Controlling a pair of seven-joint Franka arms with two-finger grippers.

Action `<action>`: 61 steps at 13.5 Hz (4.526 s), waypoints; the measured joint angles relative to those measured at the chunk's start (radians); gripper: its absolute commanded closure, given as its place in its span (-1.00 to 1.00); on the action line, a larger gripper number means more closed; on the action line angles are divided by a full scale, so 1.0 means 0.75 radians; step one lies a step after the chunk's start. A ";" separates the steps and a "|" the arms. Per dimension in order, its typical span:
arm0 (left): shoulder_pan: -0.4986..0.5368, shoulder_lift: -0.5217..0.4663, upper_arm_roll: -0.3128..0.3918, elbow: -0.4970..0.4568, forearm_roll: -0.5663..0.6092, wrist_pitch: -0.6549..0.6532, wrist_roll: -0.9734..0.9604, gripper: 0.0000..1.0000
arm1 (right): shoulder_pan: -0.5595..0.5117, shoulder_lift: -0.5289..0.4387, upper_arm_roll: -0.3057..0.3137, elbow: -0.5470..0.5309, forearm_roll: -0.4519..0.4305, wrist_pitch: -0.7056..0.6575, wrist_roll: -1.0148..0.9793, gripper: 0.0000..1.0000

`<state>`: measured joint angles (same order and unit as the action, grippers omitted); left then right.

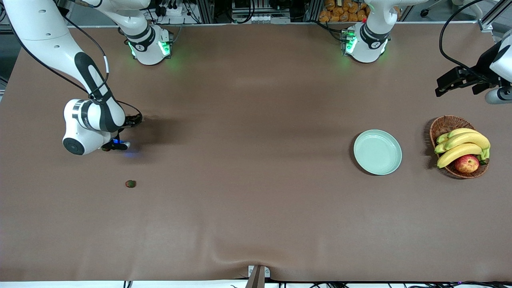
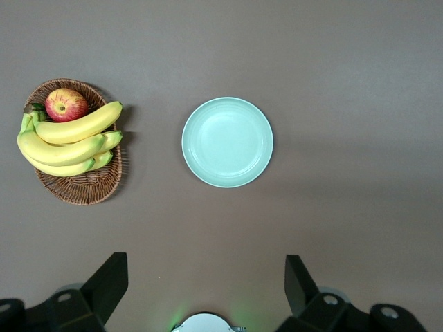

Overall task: Collect all strawberries into plate
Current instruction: 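Carry the strawberry to mid-table with the right gripper while the left gripper approaches, then release the strawberry mid-table with the right gripper while the left gripper reaches it, then grasp the strawberry with the left gripper while the right gripper grasps another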

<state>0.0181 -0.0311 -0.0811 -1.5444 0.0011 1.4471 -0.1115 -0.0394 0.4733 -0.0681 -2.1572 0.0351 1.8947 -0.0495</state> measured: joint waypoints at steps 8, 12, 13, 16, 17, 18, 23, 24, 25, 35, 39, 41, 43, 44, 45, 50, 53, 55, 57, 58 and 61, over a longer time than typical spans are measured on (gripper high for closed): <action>0.004 0.000 0.001 -0.004 0.000 0.000 0.000 -1.00 | 0.000 0.006 0.003 -0.002 0.000 0.063 -0.001 0.63; 0.007 0.000 0.001 -0.005 0.000 0.000 0.000 -1.00 | 0.001 0.005 0.007 0.010 0.000 0.078 -0.001 1.00; 0.007 0.000 0.001 -0.005 0.000 0.000 0.000 -1.00 | 0.005 0.005 0.010 0.042 0.000 0.095 -0.001 1.00; 0.007 0.000 0.001 -0.006 0.000 0.000 0.000 -1.00 | 0.074 -0.003 0.023 0.285 0.022 0.022 -0.001 1.00; 0.007 0.000 0.001 -0.006 0.000 0.000 0.000 -1.00 | 0.113 -0.009 0.024 0.377 0.068 -0.035 0.001 1.00; 0.007 0.000 0.001 -0.006 0.000 0.001 0.000 -1.00 | 0.153 -0.014 0.025 0.453 0.144 -0.079 0.002 1.00; 0.006 0.000 0.001 -0.008 0.000 0.001 0.000 -1.00 | 0.431 -0.006 0.034 0.545 0.677 -0.070 0.004 1.00; 0.006 0.000 0.001 -0.009 0.000 0.001 0.000 -1.00 | 0.521 0.015 0.037 0.544 0.765 0.005 0.005 1.00; 0.006 0.000 0.001 -0.011 0.000 0.001 0.000 -1.00 | 0.614 0.045 0.038 0.543 0.839 0.098 0.008 1.00; -0.021 0.010 -0.023 -0.162 -0.003 0.139 0.003 -1.00 | 1.068 0.319 0.033 0.624 1.284 0.549 0.141 -0.42; -0.035 0.057 -0.111 -0.182 -0.003 0.210 0.002 -1.00 | 1.063 0.319 0.008 0.644 1.283 0.547 0.128 -1.00; -0.037 0.099 -0.161 -0.183 -0.004 0.262 -0.008 -1.00 | 1.049 0.316 -0.016 0.656 1.276 0.526 0.101 -1.00; -0.039 0.158 -0.239 -0.185 -0.005 0.329 -0.042 -1.00 | 1.021 0.308 -0.069 0.664 1.200 0.467 0.070 -1.00; -0.041 0.198 -0.290 -0.186 -0.006 0.373 -0.074 -1.00 | 1.002 0.303 -0.112 0.664 1.130 0.454 0.035 -1.00; -0.045 0.246 -0.348 -0.188 -0.006 0.427 -0.123 -1.00 | 0.977 0.296 -0.155 0.664 1.063 0.434 -0.007 -1.00; -0.318 0.546 -0.430 -0.175 0.003 0.765 -0.579 -1.00 | 0.730 0.252 -0.300 0.657 0.805 0.223 -0.097 -1.00; -0.524 0.764 -0.426 -0.065 0.149 0.840 -0.921 -1.00 | 0.565 0.236 -0.313 0.653 0.646 0.166 -0.161 -1.00; -0.608 0.899 -0.421 0.012 0.218 0.913 -1.040 -1.00 | 0.499 0.236 -0.314 0.652 0.550 0.178 -0.174 -1.00; -0.647 0.994 -0.410 0.042 0.246 0.993 -1.092 -1.00 | 0.462 0.236 -0.314 0.653 0.460 0.249 -0.175 -1.00; -0.654 1.027 -0.407 0.048 0.251 1.008 -1.095 -0.98 | 0.452 0.236 -0.315 0.653 0.403 0.297 -0.176 -1.00; -0.665 1.092 -0.405 0.052 0.307 1.018 -1.104 -0.76 | 0.440 0.241 -0.314 0.650 0.232 0.418 -0.176 -1.00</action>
<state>-0.4810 0.7882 -0.3845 -1.5053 0.2312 2.2108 -0.9397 0.2904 0.6542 -0.3037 -1.6695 0.2092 2.2084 -0.1812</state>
